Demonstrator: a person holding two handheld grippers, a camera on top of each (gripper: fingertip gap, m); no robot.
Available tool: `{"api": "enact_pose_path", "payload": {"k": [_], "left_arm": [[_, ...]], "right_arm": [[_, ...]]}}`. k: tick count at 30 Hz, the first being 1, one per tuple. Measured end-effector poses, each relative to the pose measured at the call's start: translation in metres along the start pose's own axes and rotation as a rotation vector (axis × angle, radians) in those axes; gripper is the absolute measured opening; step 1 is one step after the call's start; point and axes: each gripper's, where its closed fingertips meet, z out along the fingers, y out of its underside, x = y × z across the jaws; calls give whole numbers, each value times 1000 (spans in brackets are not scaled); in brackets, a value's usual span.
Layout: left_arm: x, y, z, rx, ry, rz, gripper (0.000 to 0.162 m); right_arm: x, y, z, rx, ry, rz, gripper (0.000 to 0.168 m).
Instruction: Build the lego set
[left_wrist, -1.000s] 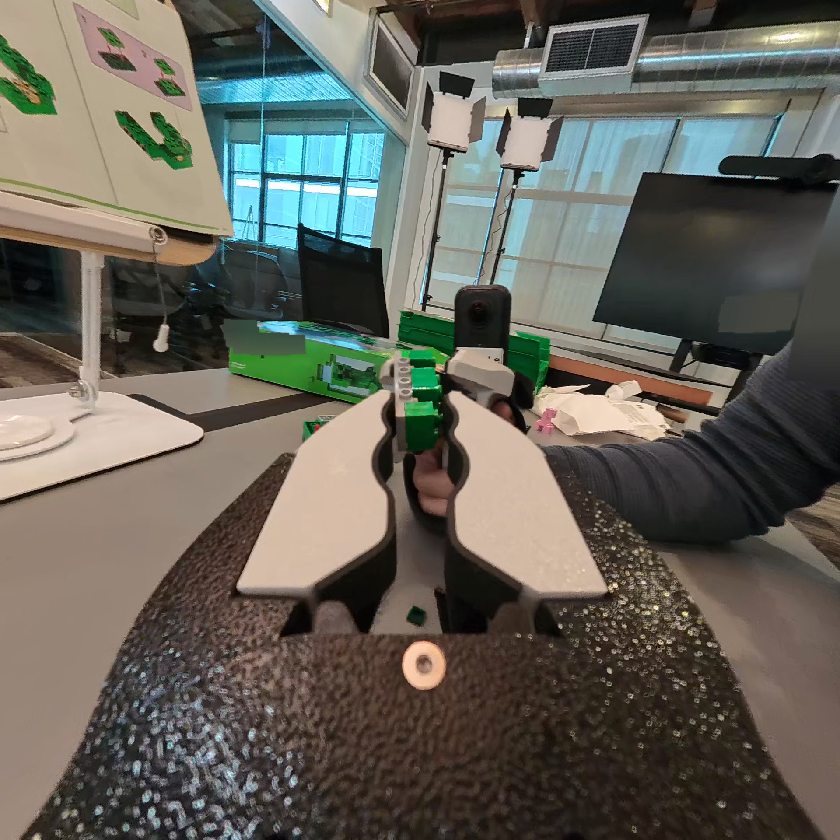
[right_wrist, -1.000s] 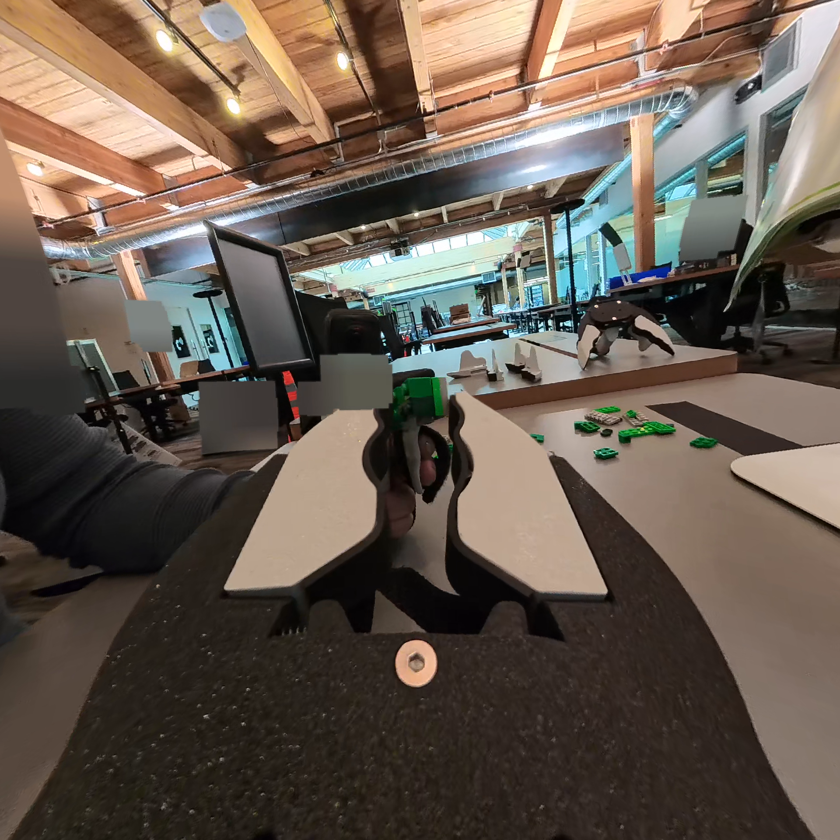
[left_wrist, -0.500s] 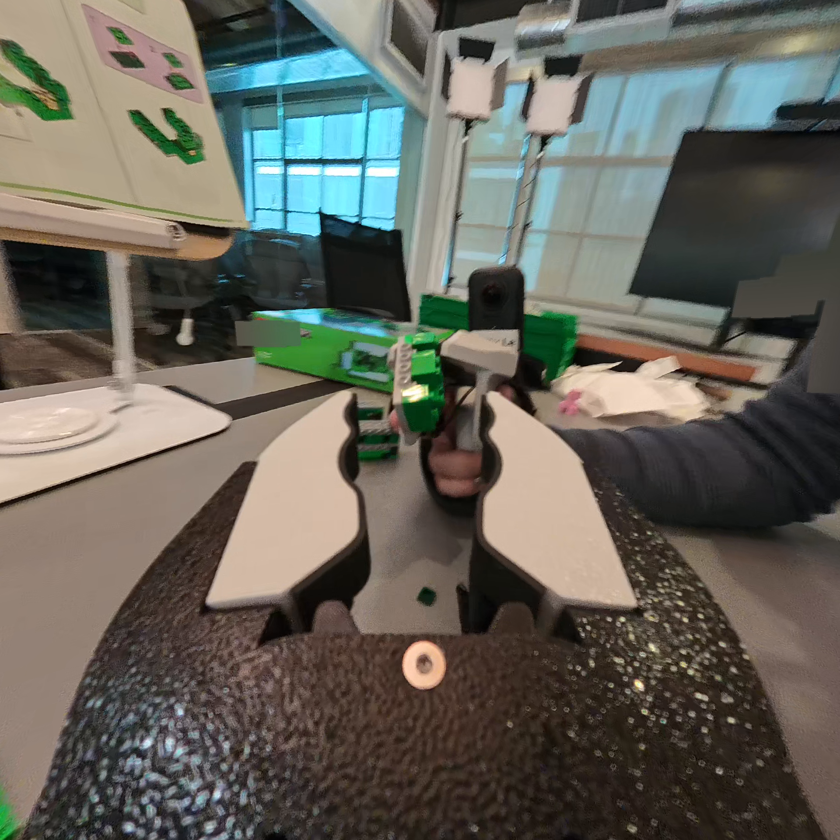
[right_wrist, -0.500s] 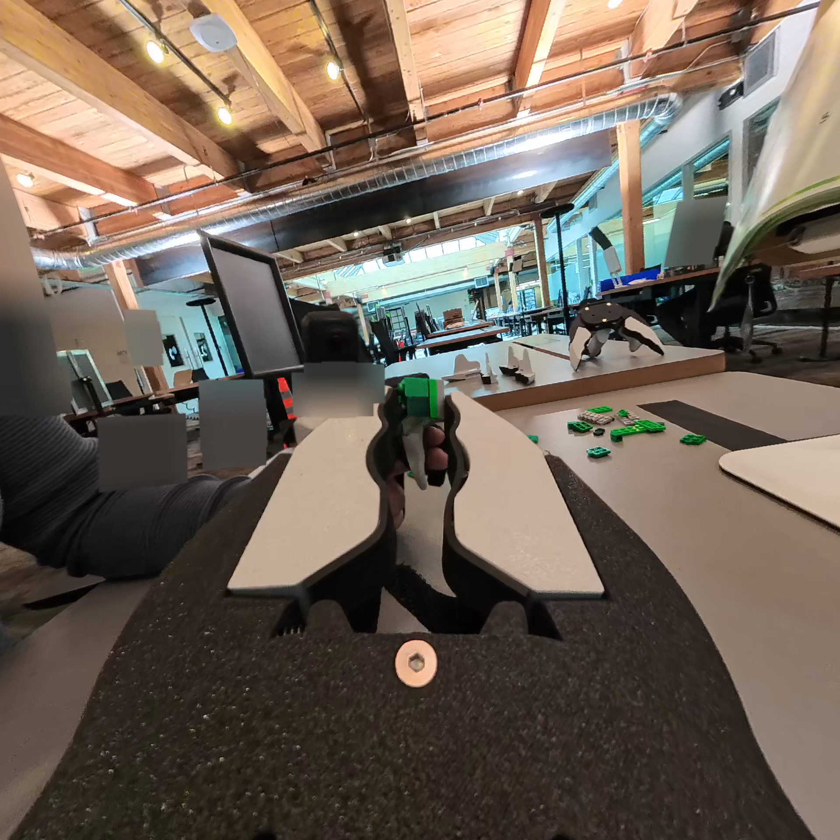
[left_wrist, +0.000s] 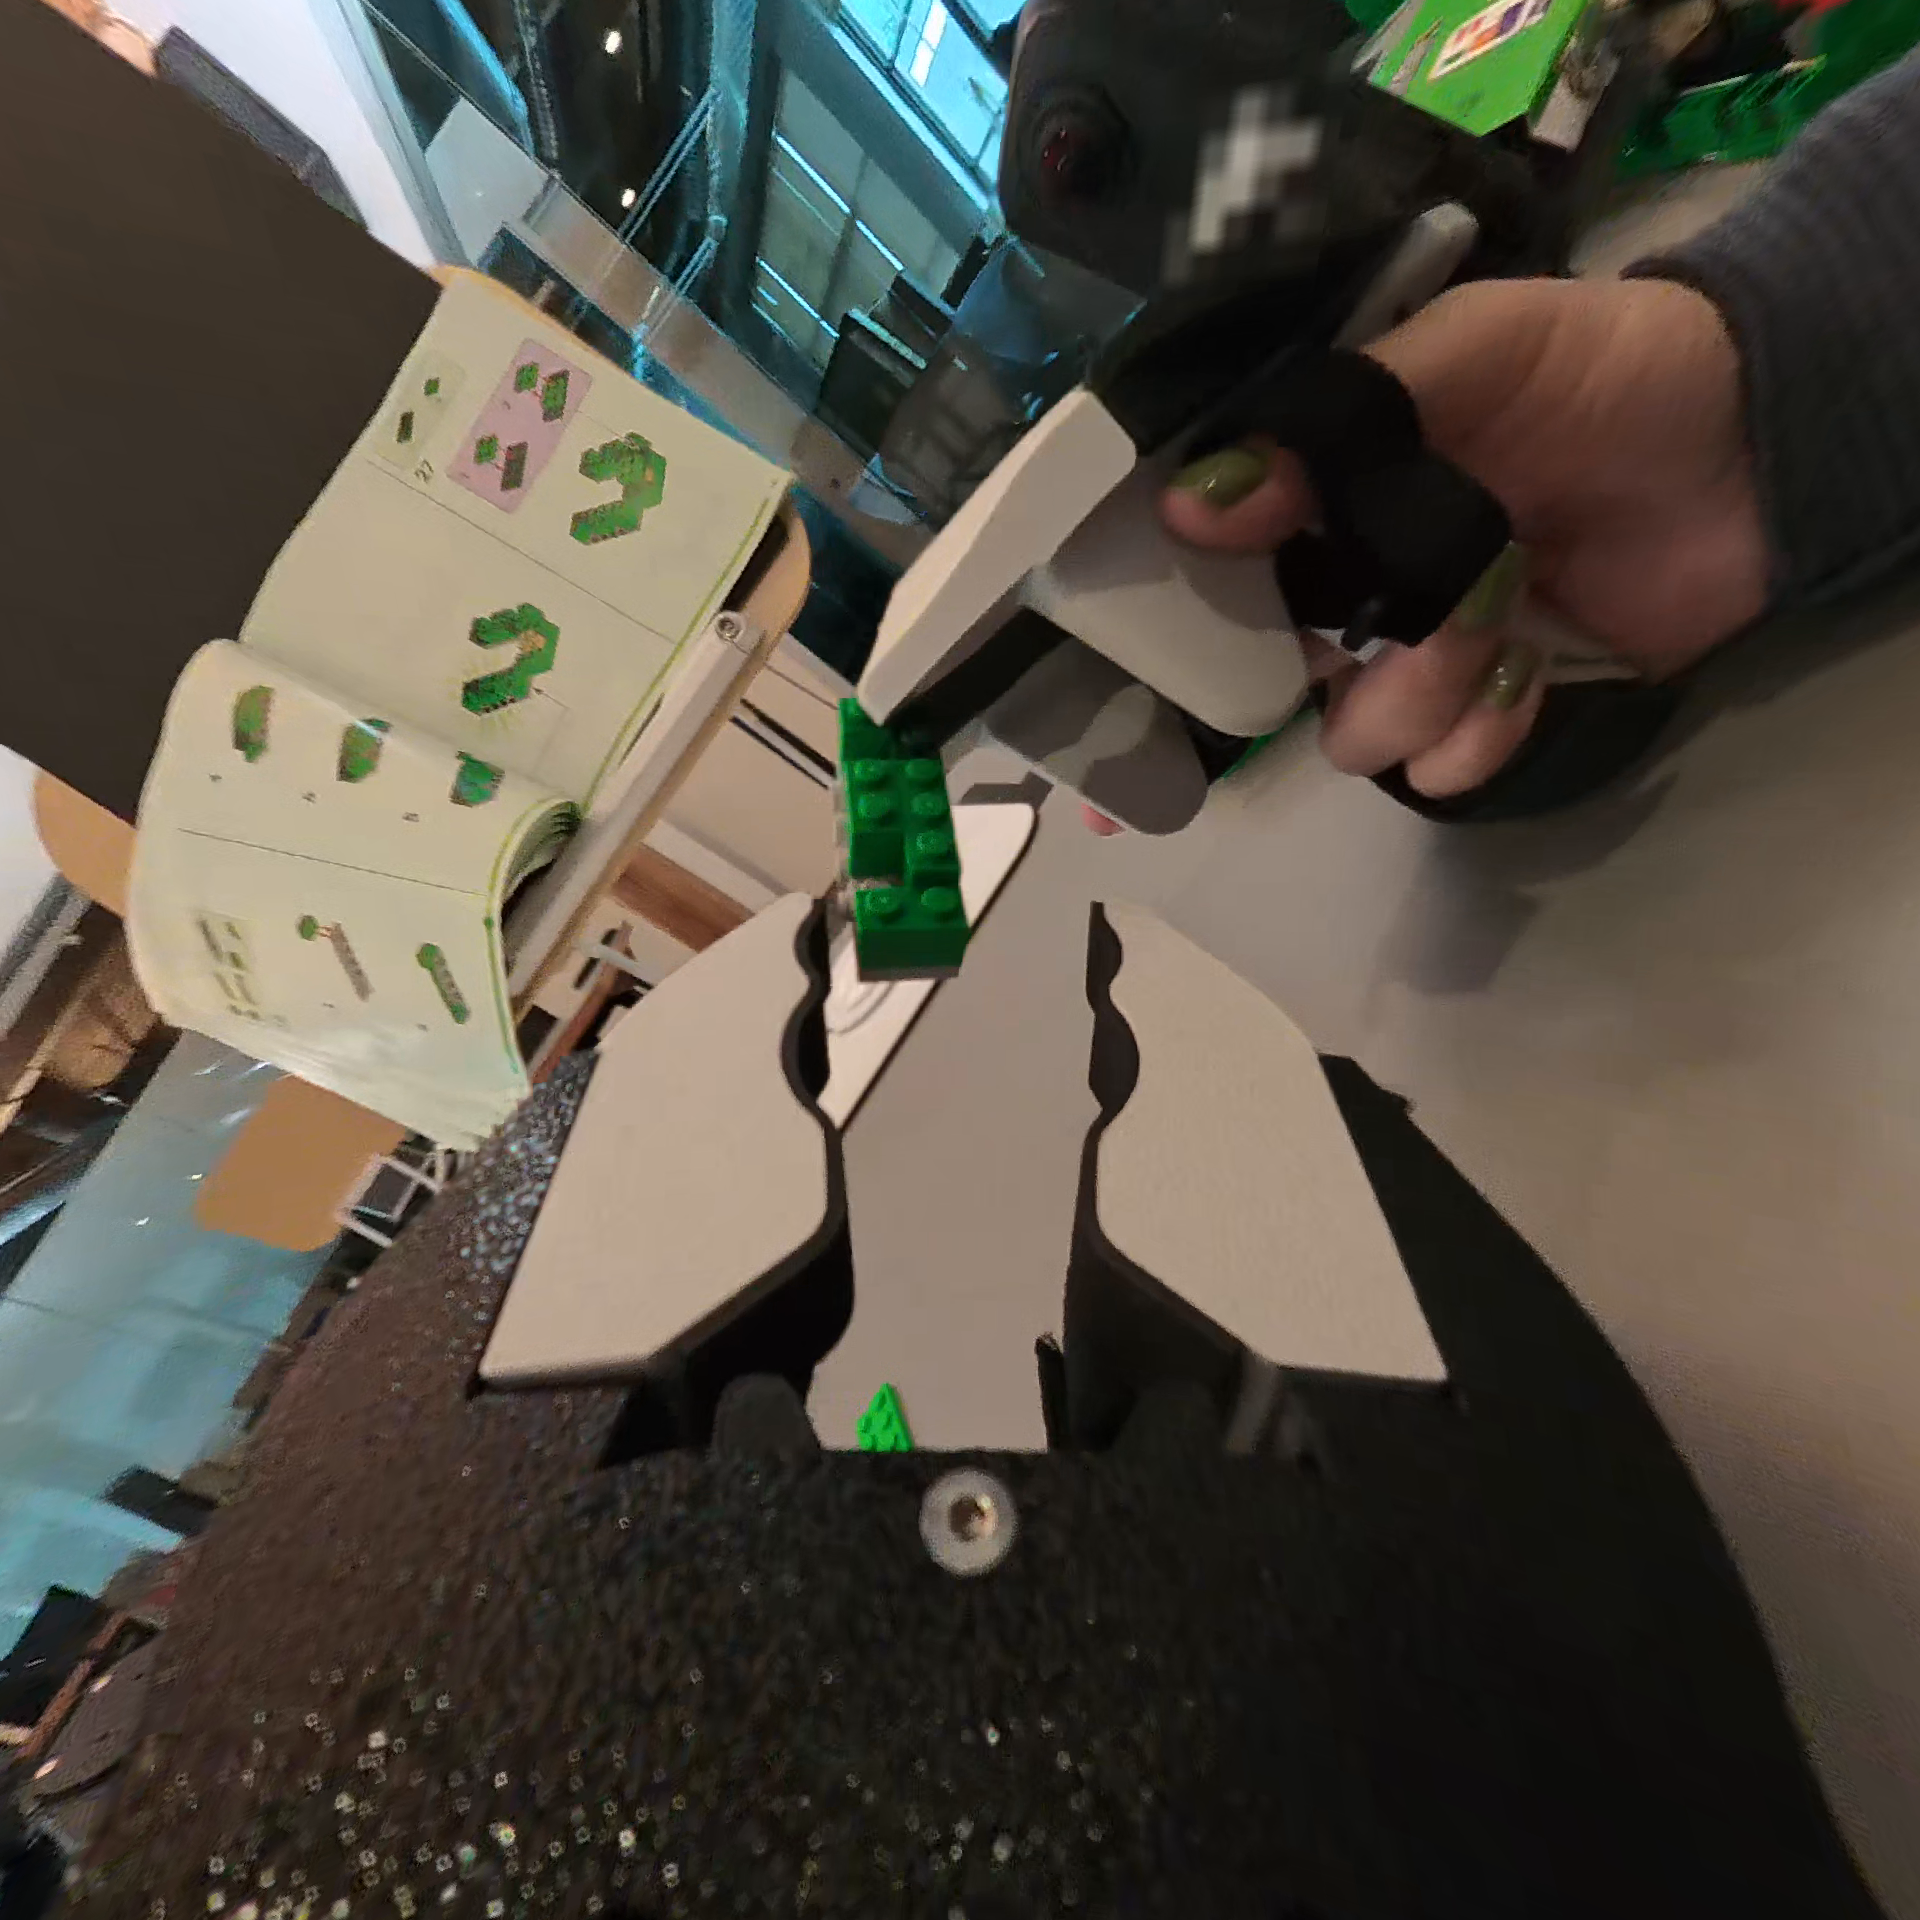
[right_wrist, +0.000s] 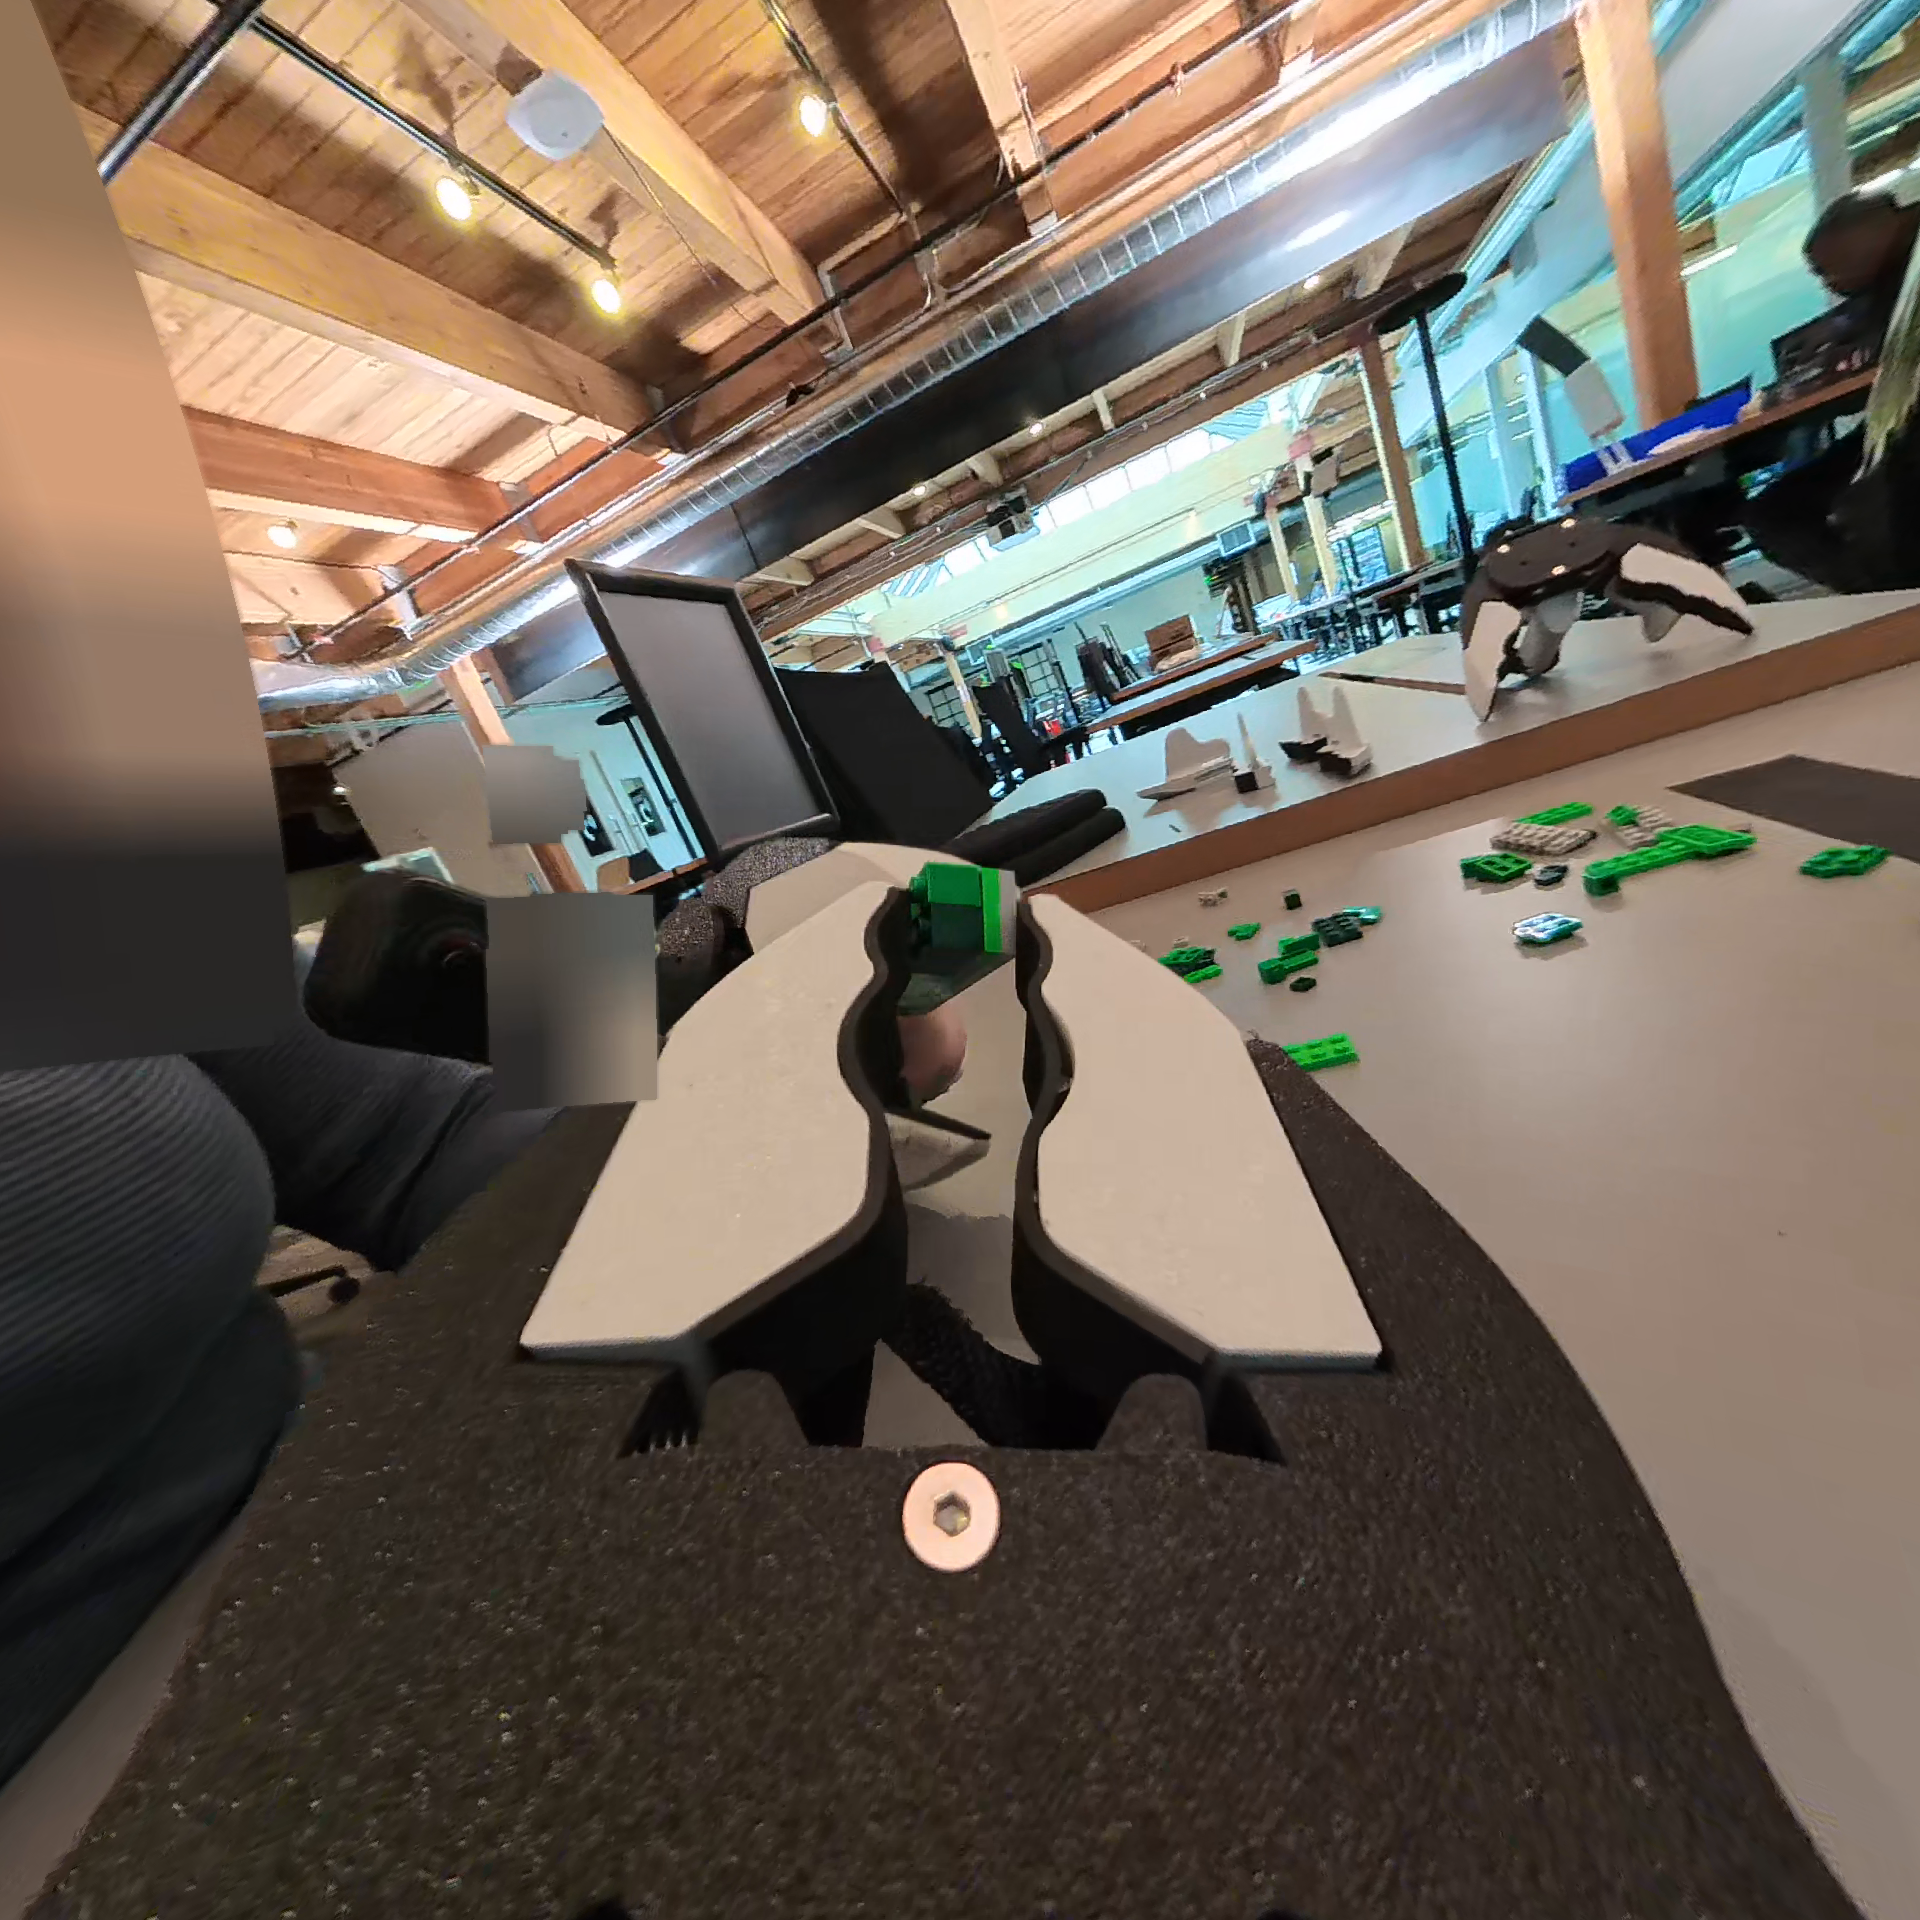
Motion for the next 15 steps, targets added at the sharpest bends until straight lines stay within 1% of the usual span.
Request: {"api": "enact_pose_path", "payload": {"k": [3,6,9,11,15], "left_arm": [[-15,-1,-3,1,-91,-31,51],[-10,6,-1,-27,-56,-22,47],[-7,8,1,-45,-45,1,34],[-6,6,0,-32,-44,12,21],[-7,7,0,-37,-47,8,20]], "right_arm": [[-1,1,1,-6,-12,6,18],[-1,2,2,-13,-13,16,18],[-2,3,2,-19,-21,27,18],[-2,4,2,-20,-25,28,18],[-1,4,2,-17,-25,38,18]]}}
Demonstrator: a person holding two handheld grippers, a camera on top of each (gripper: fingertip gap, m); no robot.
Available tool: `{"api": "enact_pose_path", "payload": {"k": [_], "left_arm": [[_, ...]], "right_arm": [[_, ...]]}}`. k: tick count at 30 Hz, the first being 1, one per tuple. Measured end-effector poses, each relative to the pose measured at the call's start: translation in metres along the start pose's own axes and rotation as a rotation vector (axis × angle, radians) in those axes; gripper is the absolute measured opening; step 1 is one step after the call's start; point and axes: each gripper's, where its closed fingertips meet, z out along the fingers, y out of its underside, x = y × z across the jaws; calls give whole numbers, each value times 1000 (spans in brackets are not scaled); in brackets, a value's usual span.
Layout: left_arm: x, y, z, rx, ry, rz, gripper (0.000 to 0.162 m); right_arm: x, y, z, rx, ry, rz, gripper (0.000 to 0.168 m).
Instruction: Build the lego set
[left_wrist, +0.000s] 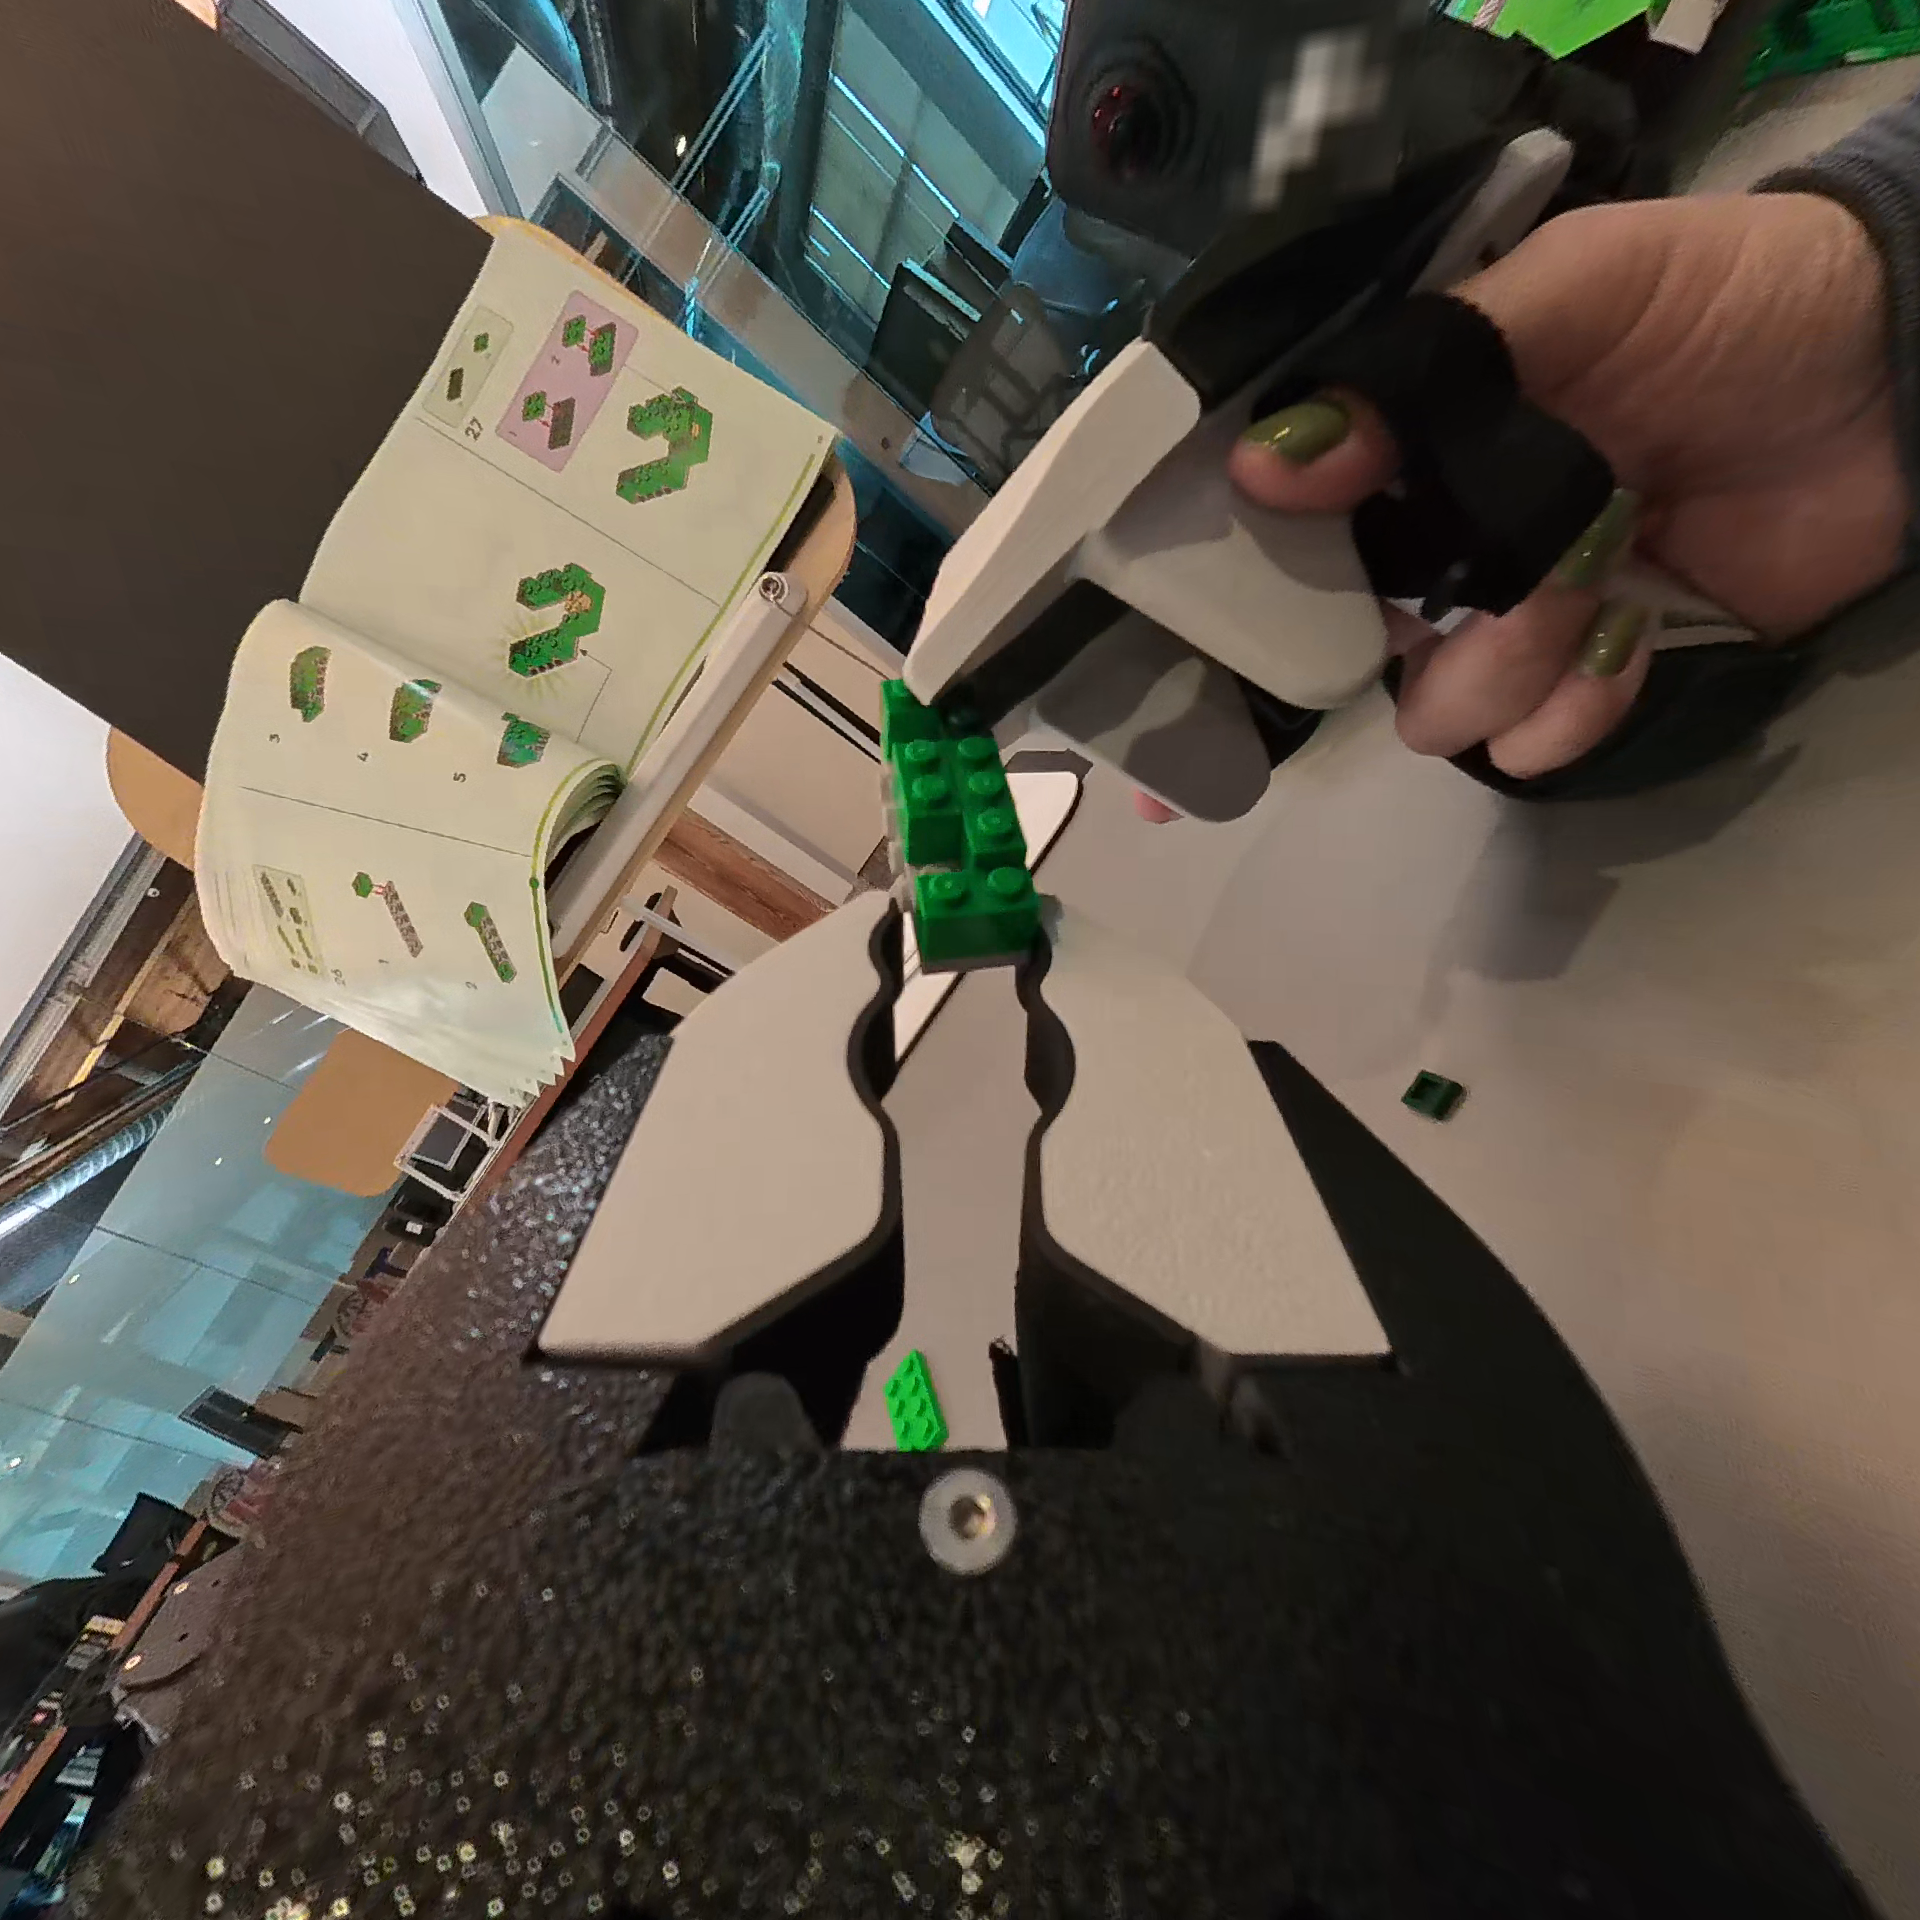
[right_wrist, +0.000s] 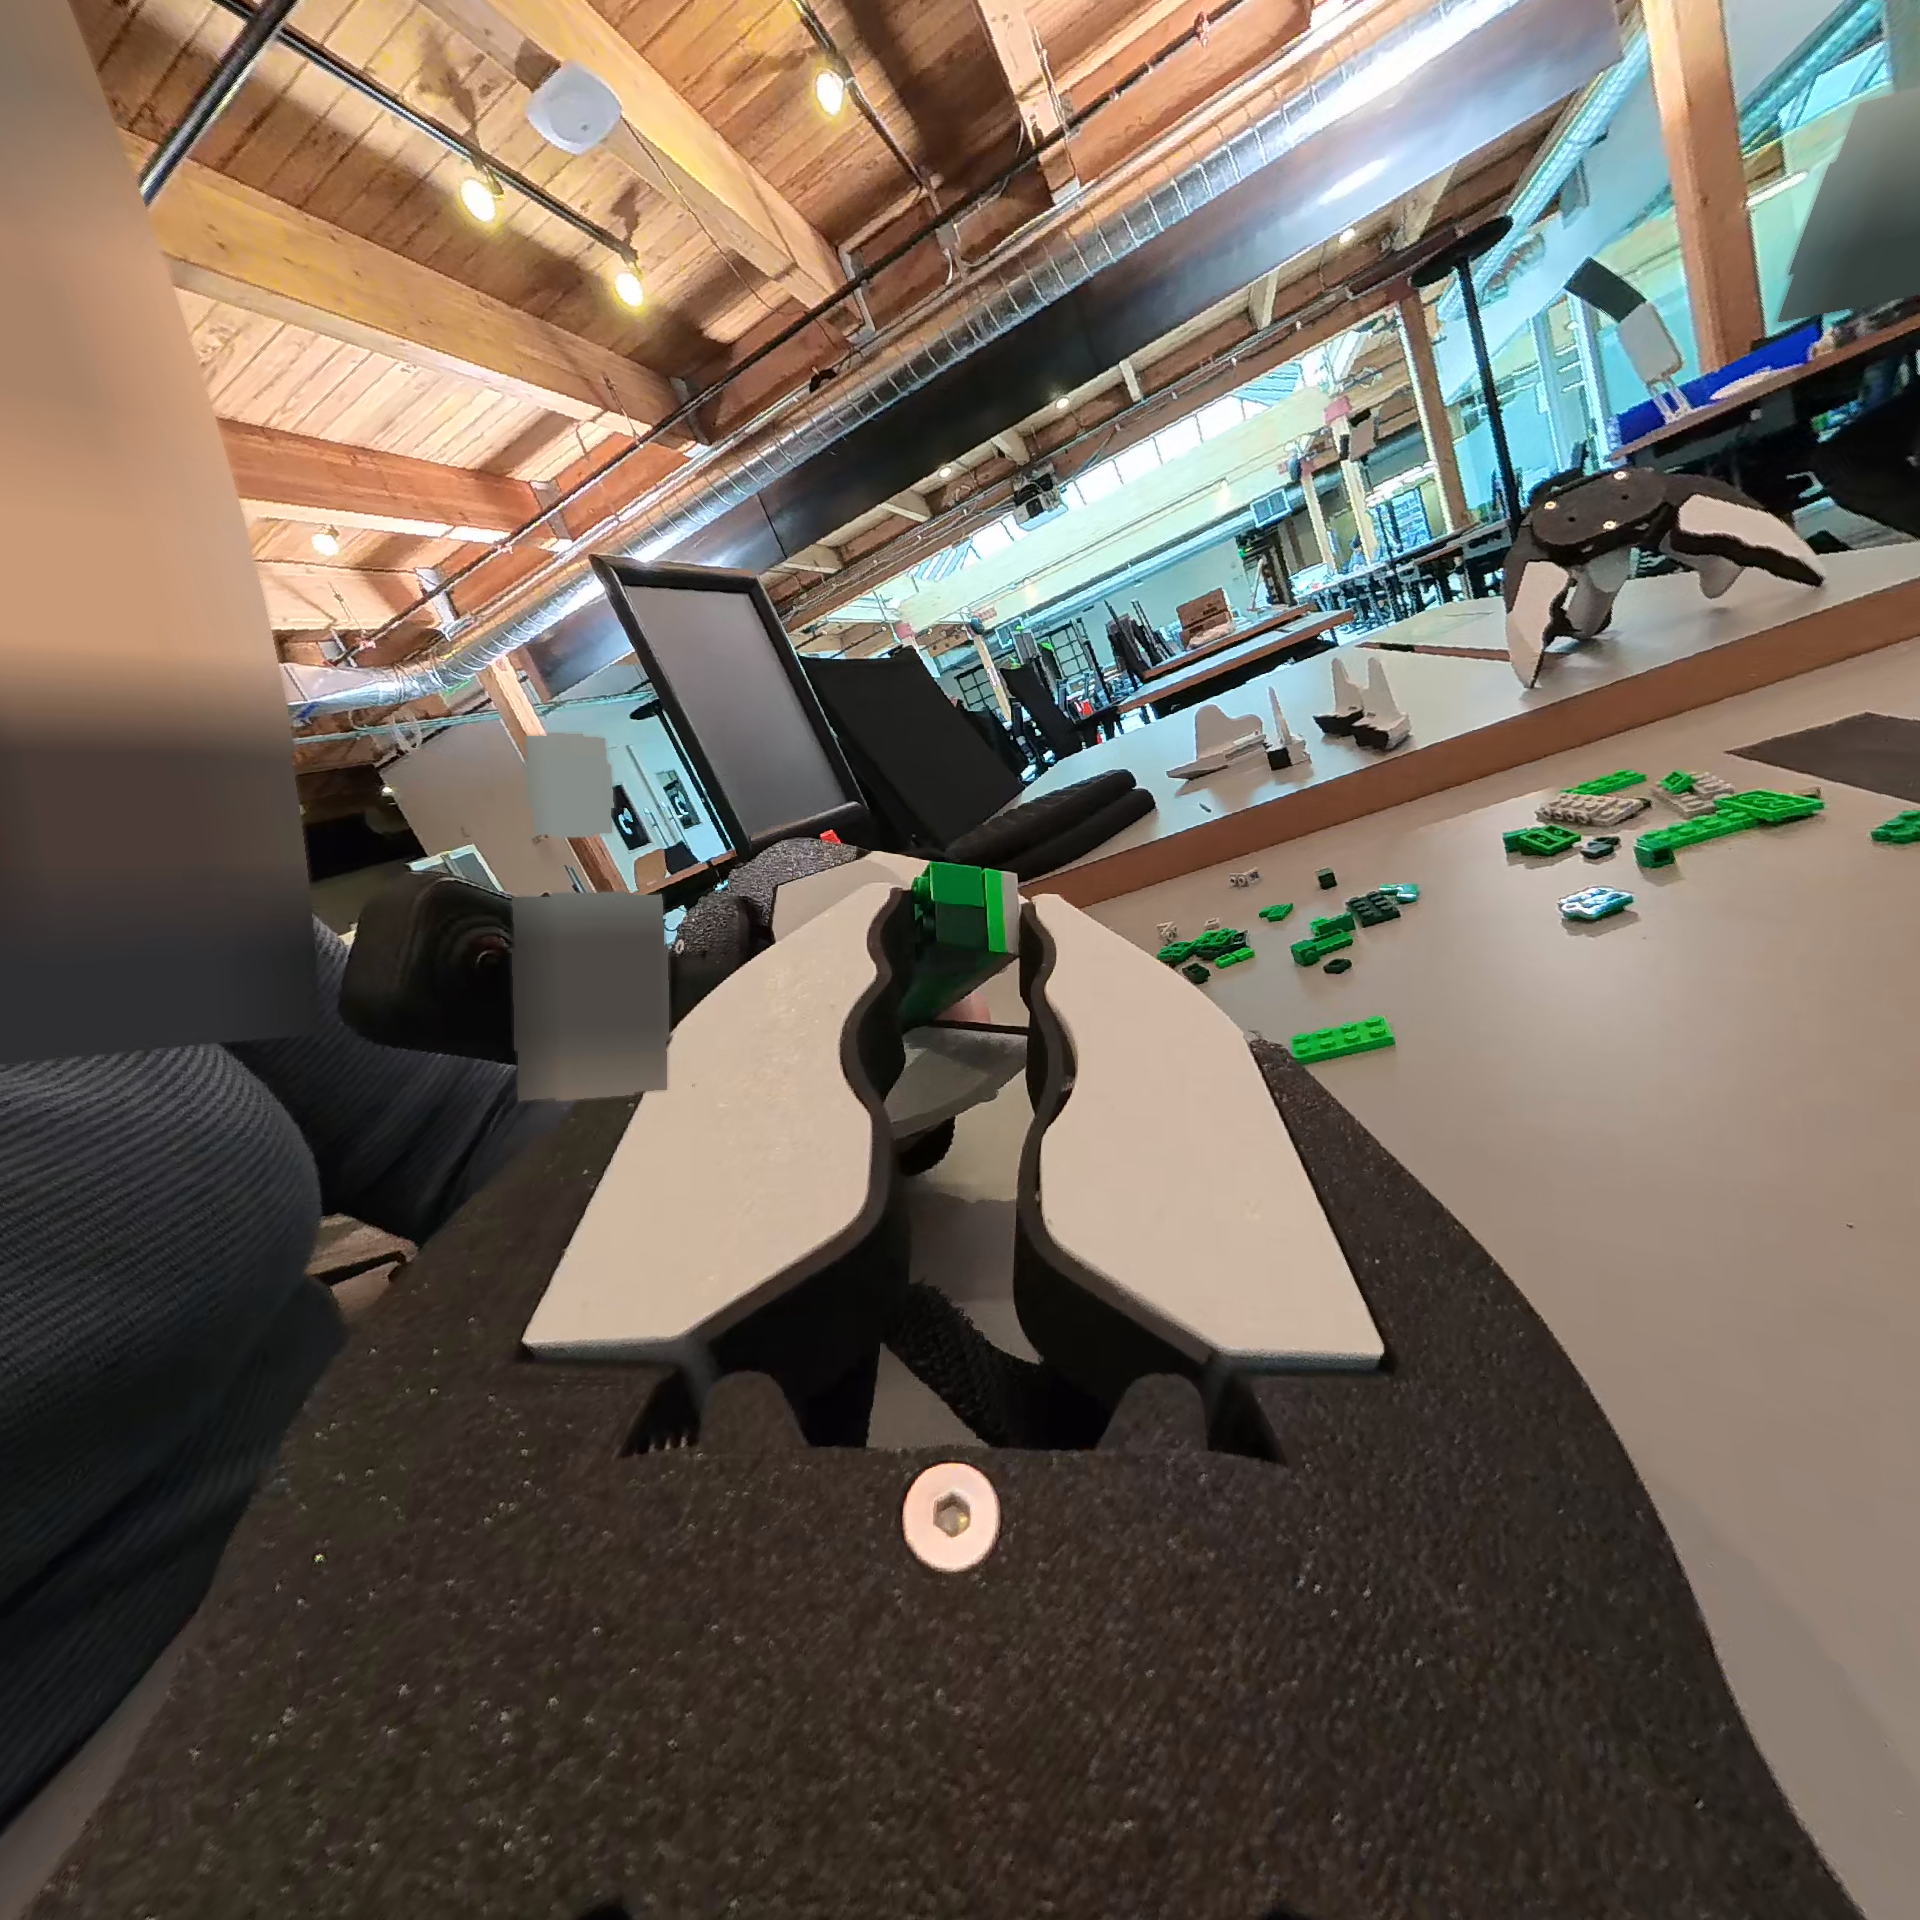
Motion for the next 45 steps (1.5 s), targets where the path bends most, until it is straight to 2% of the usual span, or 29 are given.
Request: {"api": "enact_pose_path", "payload": {"k": [3,5,8,14,17,22,31,37,45], "left_arm": [[1,2,1,-14,22,-30,19],[5,8,2,-46,66,-72,17],[15,19,5,-116,182,-205,17],[42,44,4,-304,437,-488,17],[56,57,-2,-407,559,-618,17],[66,72,-10,-533,638,-713,17],[67,70,-13,-525,671,-729,18],[68,68,-15,-533,693,-763,30],[62,69,-17,-554,669,-743,38]], "right_arm": [[1,-3,-1,21,20,-40,20],[12,-19,-9,110,169,-186,37],[25,-41,-31,195,412,-416,36],[45,-43,-42,143,637,-538,32],[46,-40,-39,107,661,-583,28],[48,-39,-39,106,666,-568,28],[48,-38,-39,103,658,-554,28],[49,-38,-39,100,655,-544,27],[49,-38,-39,102,653,-544,27]]}}
